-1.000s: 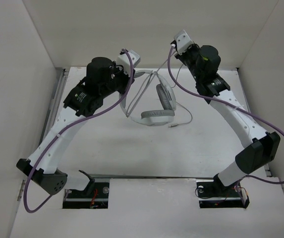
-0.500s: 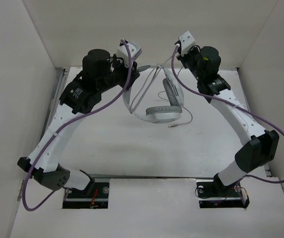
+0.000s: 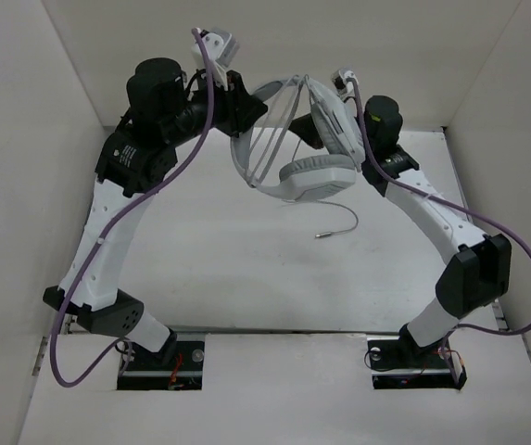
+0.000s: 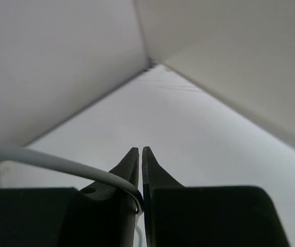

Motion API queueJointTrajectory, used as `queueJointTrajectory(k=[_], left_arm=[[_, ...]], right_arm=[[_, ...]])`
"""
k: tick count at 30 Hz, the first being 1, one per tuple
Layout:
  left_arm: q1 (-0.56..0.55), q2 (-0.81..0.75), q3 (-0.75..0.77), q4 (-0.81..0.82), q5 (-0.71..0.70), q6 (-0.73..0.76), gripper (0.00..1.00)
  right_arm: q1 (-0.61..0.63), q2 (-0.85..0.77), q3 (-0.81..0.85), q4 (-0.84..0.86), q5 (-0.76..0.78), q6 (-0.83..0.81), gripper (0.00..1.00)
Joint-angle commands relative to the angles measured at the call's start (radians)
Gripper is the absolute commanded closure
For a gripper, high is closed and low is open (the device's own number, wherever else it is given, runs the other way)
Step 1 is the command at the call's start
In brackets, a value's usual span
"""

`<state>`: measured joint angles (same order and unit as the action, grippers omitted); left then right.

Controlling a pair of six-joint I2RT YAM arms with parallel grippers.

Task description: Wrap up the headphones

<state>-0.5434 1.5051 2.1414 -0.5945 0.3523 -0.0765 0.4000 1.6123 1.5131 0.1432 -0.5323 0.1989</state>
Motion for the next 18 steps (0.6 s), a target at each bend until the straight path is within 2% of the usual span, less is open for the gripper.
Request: queueJointTrajectory(k=[1, 4, 8, 13, 18], left_arm=[[0.013, -0.019, 0.110, 0.173, 0.088, -0.166, 1.00], [0.024, -0.005, 0.143, 0.185, 0.093, -0.186, 1.00], [0.055, 0.015, 0.189, 0.214, 0.056, -0.212, 1.00], [0.099, 0.020, 0.198, 0.249, -0.025, -0.221, 1.00], [0.136, 0.017, 0.163, 0.300, -0.185, -0.209, 1.00]], right_arm=[[-0.003, 0.021, -0.071, 0.299, -0.264, 0.434, 0.86], [0.022, 0.034, -0.154, 0.514, -0.313, 0.606, 0.83], [0.079, 0.054, -0.258, 0.676, -0.339, 0.700, 0.78], [0.167, 0.066, -0.323, 0.719, -0.374, 0.694, 0.76], [0.277, 0.063, -0.329, 0.690, -0.420, 0.634, 0.78]])
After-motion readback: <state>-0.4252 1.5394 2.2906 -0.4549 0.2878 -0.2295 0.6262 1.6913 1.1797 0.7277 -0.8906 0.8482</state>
